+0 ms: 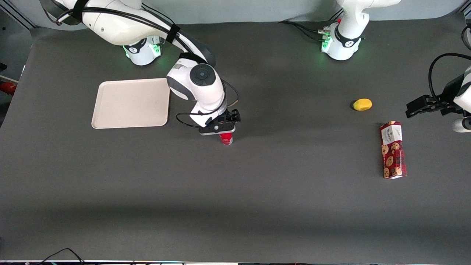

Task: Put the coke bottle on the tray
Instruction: 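Lower the right gripper around the bottle and close on its body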

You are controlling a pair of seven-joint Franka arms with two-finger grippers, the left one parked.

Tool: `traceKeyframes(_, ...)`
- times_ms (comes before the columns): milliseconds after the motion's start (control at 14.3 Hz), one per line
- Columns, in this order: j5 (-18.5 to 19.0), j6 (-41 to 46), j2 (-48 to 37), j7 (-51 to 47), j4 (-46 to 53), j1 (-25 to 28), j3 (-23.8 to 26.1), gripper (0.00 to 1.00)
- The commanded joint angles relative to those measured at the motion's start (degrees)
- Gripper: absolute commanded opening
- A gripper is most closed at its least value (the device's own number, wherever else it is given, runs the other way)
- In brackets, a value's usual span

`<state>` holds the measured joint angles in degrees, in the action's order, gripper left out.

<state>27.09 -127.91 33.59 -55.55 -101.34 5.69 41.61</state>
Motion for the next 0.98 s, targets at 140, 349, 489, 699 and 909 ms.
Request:
traceKeyframes(140,2.35,0.12,3.50,0.44,3.25,1.61,-1.01,1.00)
traceKeyframes(349,2.26,0.20,3.50,-0.26,3.34,1.70,-1.01,1.00)
traceKeyframes(489,2.26,0.20,3.50,-0.35,3.43,1.70,-0.92,1.00)
traceKeyframes(699,2.26,0.38,3.41,-0.44,3.60,1.79,-1.01,0.86)
traceKeyframes(909,2.35,0.55,3.23,-0.70,3.60,2.40,-1.01,0.34)
